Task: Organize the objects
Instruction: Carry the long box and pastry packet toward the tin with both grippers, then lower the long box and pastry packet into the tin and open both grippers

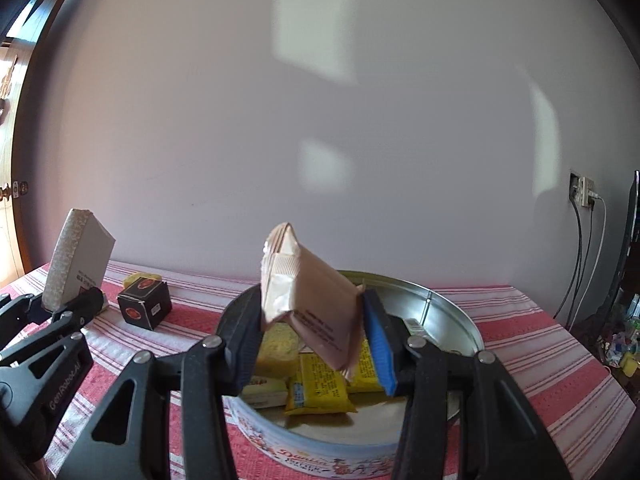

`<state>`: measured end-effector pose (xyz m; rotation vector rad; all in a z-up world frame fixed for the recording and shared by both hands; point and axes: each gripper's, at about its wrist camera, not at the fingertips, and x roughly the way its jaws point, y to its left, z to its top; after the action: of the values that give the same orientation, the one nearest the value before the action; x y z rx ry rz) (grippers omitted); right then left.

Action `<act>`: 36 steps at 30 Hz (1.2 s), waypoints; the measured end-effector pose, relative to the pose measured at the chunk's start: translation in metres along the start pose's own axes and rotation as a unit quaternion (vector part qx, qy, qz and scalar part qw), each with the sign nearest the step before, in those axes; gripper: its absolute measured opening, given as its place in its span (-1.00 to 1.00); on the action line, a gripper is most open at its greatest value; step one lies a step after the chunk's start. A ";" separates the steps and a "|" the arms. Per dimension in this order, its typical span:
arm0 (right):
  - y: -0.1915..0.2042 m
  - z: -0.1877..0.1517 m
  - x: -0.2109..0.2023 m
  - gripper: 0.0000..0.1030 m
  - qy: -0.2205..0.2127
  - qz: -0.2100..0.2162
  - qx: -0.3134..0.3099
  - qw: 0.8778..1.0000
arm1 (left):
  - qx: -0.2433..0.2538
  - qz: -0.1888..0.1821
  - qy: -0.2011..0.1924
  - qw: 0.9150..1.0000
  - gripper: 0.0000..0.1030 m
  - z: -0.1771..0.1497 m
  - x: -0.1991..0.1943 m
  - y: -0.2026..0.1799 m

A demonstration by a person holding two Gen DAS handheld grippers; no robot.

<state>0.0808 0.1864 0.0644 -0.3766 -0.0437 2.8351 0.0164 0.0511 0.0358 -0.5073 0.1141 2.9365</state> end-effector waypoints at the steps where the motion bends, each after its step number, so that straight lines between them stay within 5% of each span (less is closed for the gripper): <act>1: -0.004 0.001 0.004 -0.06 0.000 -0.003 0.002 1.000 | 0.001 -0.003 -0.001 1.000 -0.46 0.001 0.000 -0.003; 3: -0.011 -0.025 0.017 -0.06 -0.001 -0.010 0.004 1.000 | 0.004 -0.010 -0.004 1.000 -0.46 0.003 0.000 -0.011; 36: -0.095 -0.011 0.075 -0.06 0.038 -0.094 0.009 0.995 | 0.038 -0.079 0.021 0.996 -0.46 0.008 0.048 -0.108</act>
<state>0.0400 0.2989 0.0412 -0.4500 -0.0354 2.6310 -0.0129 0.1647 0.0213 -0.5410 0.1806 2.7559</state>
